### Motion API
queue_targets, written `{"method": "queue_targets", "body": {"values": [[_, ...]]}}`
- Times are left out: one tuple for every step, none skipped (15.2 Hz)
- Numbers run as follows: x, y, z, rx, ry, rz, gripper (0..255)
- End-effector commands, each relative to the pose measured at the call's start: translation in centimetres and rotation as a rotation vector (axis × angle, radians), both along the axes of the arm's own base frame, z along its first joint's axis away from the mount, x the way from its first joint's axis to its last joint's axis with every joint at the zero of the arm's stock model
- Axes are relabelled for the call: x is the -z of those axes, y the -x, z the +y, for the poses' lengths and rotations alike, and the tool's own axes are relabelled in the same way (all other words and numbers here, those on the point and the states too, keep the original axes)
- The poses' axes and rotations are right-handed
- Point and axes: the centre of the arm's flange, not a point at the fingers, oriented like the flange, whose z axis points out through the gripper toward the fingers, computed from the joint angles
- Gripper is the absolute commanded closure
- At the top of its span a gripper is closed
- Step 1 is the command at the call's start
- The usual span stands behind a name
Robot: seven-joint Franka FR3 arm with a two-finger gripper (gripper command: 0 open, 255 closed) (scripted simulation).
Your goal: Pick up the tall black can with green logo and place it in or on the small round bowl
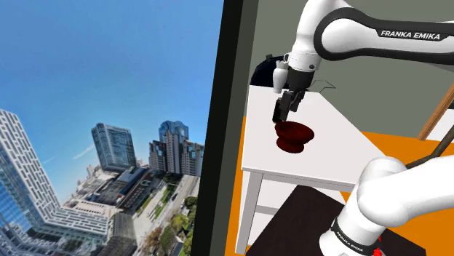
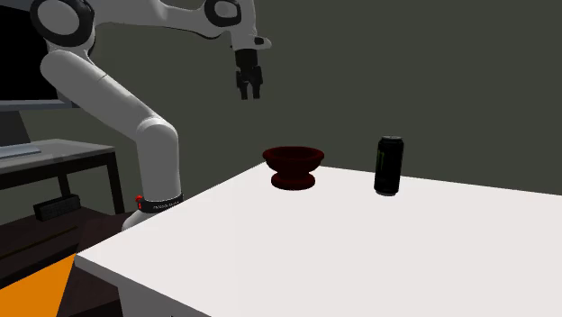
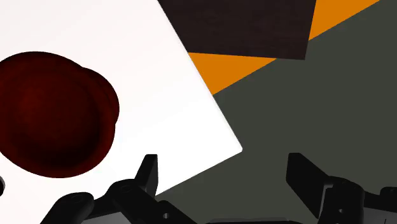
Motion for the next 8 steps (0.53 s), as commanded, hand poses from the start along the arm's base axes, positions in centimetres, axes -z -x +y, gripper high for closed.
{"method": "queue_targets", "body": {"values": [[0.0,0.0,0.0,0.0,0.0,0.0,0],[0.2,-0.5,-1.2,-0.003,-0.001,0.001,0],[0.4,-1.0,-2.5,-0.005,-0.002,0.002,0],[0.6,-1.5,-3.7,-0.008,-0.003,0.003,0],[0.8,-2.0,-4.9,-0.01,-0.004,0.004,0],[1.0,-2.5,-6.1,-0.013,-0.005,0.005,0],[1.2,-3.0,-7.4,-0.016,-0.007,0.006,0],[1.4,-3.5,-8.6,-0.018,-0.008,0.007,0]]}}
